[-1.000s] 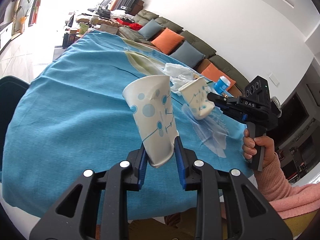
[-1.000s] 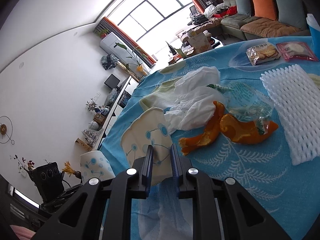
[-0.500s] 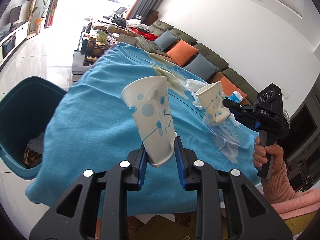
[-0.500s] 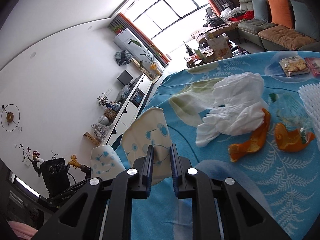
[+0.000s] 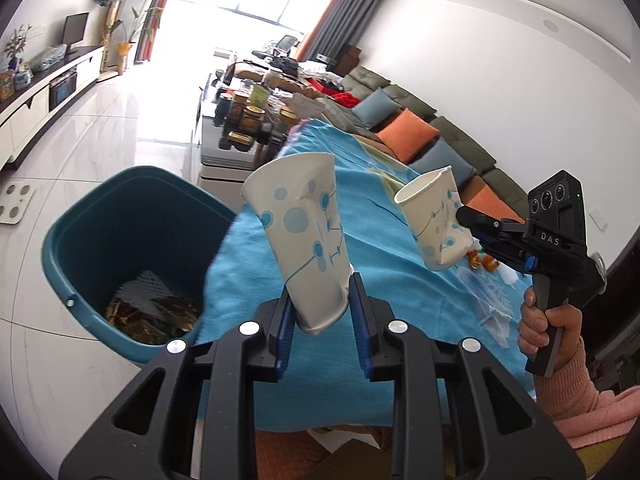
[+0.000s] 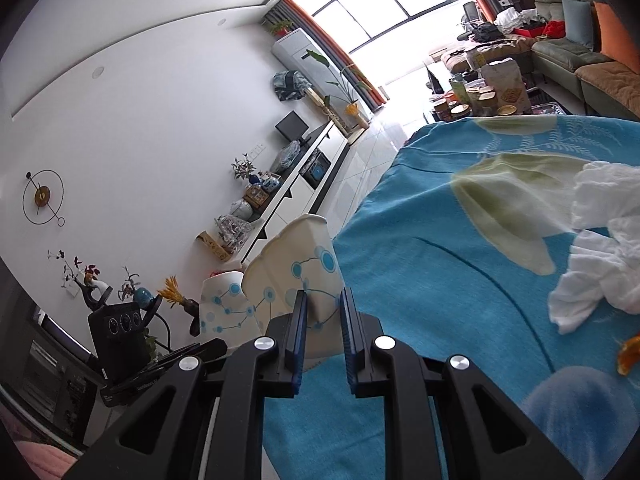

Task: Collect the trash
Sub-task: 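Carry both paper cups from the table toward the teal bin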

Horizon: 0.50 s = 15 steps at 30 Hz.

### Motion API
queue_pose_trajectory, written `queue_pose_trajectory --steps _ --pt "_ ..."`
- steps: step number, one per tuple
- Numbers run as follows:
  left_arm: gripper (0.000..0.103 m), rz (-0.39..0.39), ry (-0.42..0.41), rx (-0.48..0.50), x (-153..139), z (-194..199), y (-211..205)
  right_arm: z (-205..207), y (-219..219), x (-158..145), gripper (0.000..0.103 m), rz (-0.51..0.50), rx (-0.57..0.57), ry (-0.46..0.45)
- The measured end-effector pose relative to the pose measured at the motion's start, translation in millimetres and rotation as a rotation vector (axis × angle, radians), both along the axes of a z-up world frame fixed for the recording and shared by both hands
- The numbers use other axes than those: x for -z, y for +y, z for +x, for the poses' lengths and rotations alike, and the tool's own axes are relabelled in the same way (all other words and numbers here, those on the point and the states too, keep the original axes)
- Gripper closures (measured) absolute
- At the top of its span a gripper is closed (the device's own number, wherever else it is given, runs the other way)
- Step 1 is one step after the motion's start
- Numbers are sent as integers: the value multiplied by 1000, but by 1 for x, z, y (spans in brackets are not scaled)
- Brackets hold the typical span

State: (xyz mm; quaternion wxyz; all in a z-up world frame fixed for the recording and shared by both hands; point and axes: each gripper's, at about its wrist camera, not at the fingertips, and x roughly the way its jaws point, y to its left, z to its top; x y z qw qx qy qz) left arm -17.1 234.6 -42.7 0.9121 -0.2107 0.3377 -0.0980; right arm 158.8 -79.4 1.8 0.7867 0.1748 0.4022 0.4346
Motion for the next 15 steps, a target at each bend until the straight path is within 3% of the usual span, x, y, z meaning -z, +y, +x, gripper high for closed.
queue_pose_trajectory --steps 15 --pt "77 19 35 -147 7 -6 68 8 90 -9 88 -22 -135 -14"
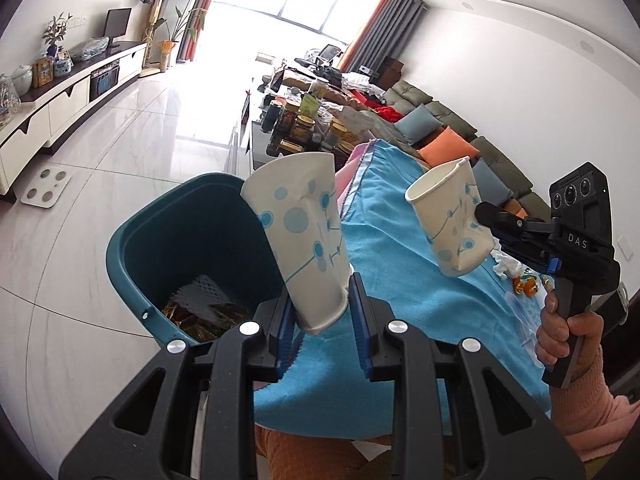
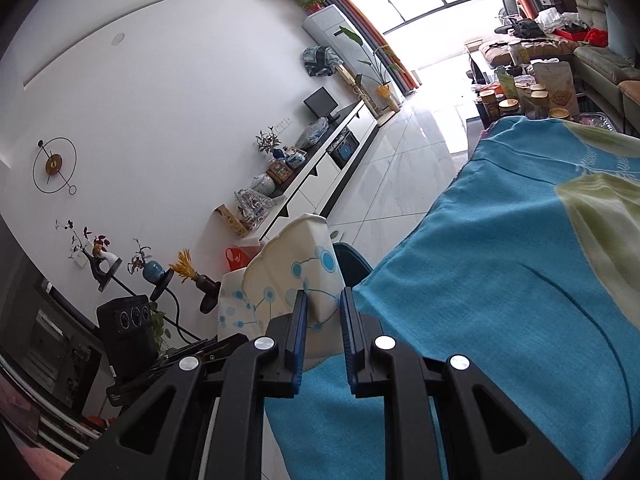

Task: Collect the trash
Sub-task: 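Carry both paper cups from the table toward the teal bin, then open both tools over the teal bin to drop the paper cups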

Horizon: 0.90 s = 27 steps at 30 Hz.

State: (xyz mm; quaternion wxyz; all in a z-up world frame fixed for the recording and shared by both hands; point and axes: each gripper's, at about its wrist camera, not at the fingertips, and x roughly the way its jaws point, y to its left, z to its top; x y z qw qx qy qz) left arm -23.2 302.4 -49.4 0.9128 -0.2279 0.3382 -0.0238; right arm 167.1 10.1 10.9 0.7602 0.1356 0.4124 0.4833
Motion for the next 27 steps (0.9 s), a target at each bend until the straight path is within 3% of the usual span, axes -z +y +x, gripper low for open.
queue_pose_trajectory --steps 11,27 --pt "77 -4 45 -58 15 -2 36 -3 46 -4 88 -49 -42 -42" --pt "77 -42 113 -108 44 15 58 -2 107 10 88 -153 -85 -71"
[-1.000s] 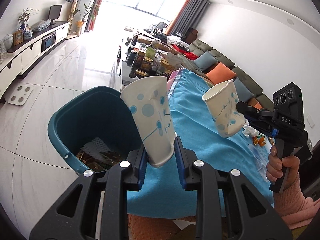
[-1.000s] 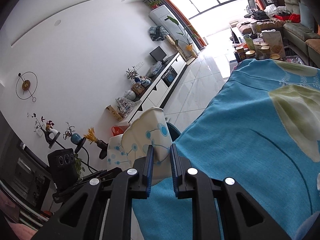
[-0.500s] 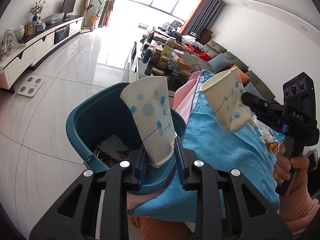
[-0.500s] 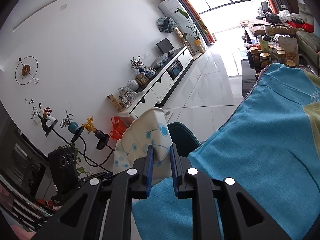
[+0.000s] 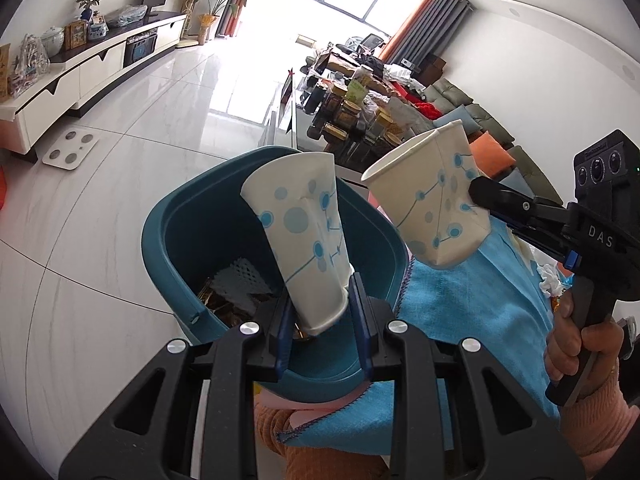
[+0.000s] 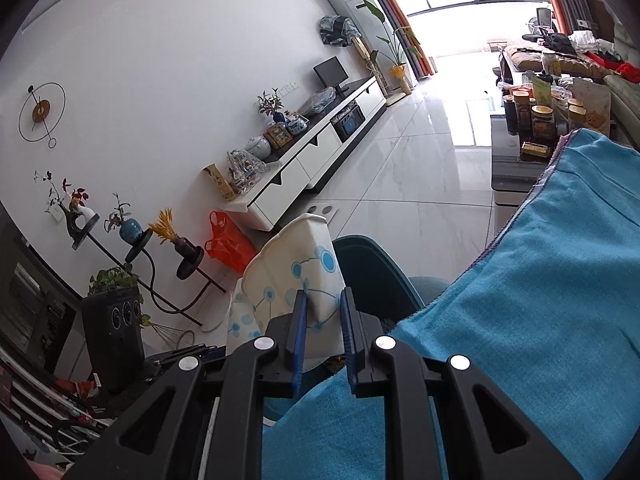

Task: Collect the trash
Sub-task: 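Open both tools over the teal bin to drop the paper cups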

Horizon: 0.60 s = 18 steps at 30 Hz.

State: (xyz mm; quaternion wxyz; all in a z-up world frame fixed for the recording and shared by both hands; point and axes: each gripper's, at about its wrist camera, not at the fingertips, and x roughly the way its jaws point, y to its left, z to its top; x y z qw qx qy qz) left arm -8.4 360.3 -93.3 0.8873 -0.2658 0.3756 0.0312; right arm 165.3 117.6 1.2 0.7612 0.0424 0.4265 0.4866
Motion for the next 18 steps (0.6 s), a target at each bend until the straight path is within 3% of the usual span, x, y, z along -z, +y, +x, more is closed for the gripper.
queue_pose_trajectory --steps 18 --pt "74 -45 60 -20 30 29 6 3 33 20 86 -102 20 11"
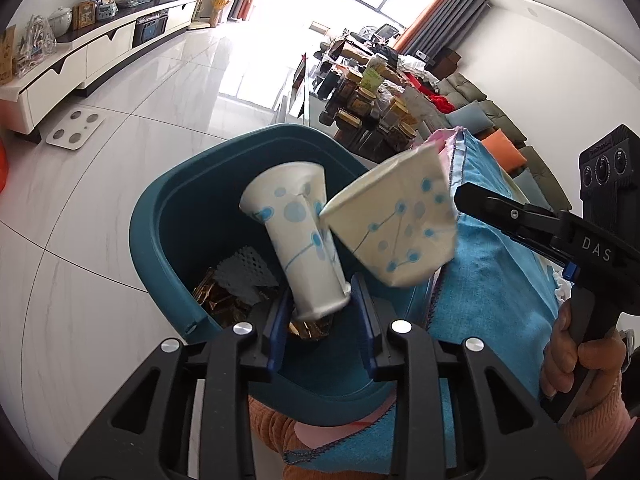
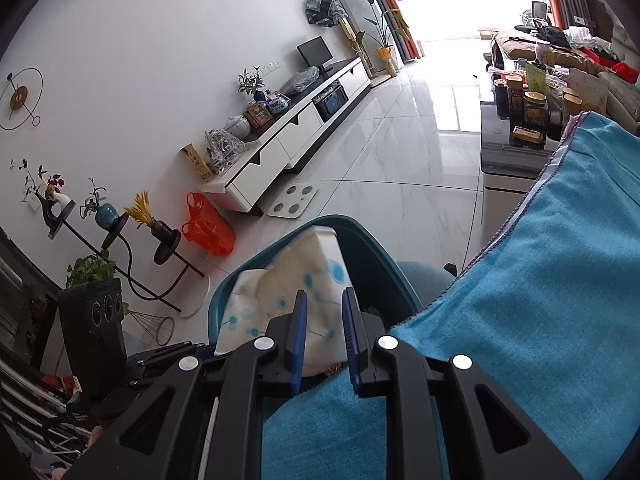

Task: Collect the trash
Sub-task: 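Open both tools over the teal bin to drop the paper cups, then move both open tools back over the white tissues on the table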

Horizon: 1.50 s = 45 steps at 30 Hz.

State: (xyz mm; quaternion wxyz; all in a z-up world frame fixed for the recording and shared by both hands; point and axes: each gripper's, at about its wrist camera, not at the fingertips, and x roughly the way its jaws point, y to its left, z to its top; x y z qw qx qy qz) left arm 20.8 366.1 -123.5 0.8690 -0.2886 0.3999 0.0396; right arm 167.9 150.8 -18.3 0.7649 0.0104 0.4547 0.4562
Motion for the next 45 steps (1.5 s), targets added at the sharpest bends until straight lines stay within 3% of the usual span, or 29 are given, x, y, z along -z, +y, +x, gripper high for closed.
queue_pose_trajectory --steps 8,19,21,25,29,36,45 --pt "69 -17 2 -20 16 6 -2 -4 -8 -6 85 16 -5 -11" --pt "57 89 -161 42 -41 -27 -43 -28 -61 -34 77 75 -10 -92" --pt "54 105 -197 79 -54 -30 -57 -34 -76 -41 71 83 2 -120" --pt "44 142 -264 179 -73 -32 -98 -45 -112 -49 70 87 43 -159" --pt "41 153 -288 284 -80 -25 -145 -55 -154 -50 64 70 118 -192" --pt "39 145 -280 458 -73 -3 -226 -62 -234 -40 63 28 294 -195" --pt "39 164 -246 596 -75 34 -298 -56 -326 -30 63 5 494 -194"
